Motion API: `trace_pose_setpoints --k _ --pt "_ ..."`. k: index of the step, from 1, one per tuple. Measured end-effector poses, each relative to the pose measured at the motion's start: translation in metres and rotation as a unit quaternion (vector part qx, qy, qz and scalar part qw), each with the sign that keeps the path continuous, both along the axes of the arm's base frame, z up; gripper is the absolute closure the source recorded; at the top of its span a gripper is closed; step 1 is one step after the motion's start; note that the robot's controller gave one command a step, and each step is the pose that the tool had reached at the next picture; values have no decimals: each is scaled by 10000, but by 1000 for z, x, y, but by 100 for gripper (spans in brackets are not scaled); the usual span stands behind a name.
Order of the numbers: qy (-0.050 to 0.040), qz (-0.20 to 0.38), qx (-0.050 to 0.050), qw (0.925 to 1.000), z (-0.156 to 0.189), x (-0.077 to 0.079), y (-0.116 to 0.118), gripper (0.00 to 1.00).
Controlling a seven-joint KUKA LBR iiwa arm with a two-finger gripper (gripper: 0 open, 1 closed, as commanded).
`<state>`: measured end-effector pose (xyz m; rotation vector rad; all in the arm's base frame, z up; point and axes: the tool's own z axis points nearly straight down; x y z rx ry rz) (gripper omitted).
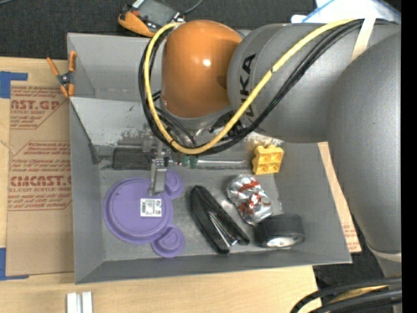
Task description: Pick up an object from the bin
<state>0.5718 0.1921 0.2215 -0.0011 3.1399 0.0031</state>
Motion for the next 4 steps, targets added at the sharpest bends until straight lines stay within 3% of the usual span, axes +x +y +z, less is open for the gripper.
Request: trace_pose_setpoints --k 1,2,4 --pt "0 0 0 10000 0 0 0 0" --pt "-3 -10 7 10000 104 2 -3 0" --pt "-27 104 10 9999 90 -20 -9 0"
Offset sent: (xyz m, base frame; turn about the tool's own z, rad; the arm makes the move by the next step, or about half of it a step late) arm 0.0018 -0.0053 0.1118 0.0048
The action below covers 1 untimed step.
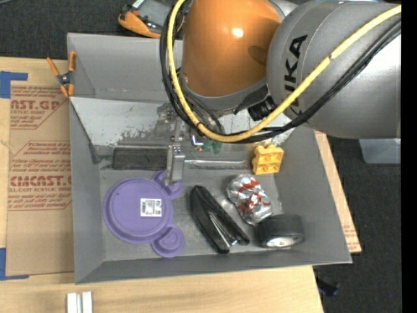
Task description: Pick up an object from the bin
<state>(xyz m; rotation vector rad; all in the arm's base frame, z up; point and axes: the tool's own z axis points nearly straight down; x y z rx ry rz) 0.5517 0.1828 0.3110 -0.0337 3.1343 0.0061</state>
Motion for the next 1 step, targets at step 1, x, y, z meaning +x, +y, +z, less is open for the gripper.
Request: trace_pose_setpoints --k 1 --pt "-8 605 7 9982 -19 17 40 0"
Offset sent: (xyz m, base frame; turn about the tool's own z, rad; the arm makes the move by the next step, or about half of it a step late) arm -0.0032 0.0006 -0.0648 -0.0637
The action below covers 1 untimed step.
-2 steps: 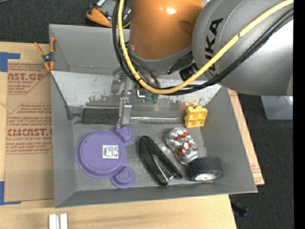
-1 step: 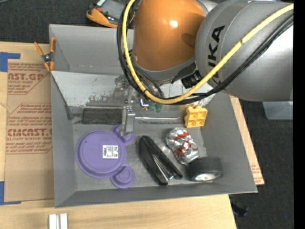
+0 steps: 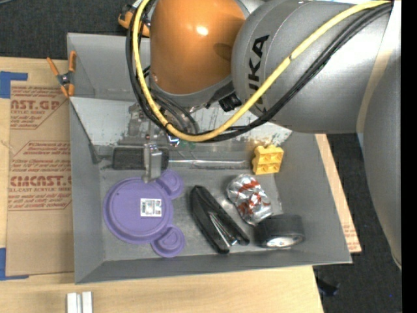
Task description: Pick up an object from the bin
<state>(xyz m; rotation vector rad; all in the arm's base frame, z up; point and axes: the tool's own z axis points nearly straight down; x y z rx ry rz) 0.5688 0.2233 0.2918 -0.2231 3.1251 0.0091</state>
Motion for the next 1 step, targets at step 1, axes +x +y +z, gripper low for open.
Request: trace_pose_setpoints --k 1 --pt "35 -297 -29 9995 -49 -22 -41 0"
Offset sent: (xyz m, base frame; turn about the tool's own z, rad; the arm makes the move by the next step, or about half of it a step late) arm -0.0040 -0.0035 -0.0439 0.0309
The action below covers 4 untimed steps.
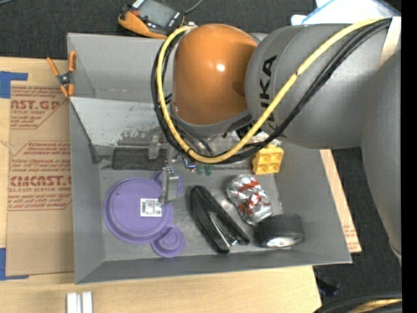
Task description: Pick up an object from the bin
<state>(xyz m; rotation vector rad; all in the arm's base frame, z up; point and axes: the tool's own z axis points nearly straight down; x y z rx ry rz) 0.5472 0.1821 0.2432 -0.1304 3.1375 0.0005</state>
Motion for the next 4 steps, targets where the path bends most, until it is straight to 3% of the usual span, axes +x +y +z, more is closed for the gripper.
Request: trace_pose_setpoints --k 1,2,3,4 --pt "-78 149 50 9998 5 18 39 100" --pt "-78 150 51 9998 5 18 39 100" --pt "-65 234 38 9997 -49 16 1 100" --pt "-117 463 71 9988 -46 -32 11 100"
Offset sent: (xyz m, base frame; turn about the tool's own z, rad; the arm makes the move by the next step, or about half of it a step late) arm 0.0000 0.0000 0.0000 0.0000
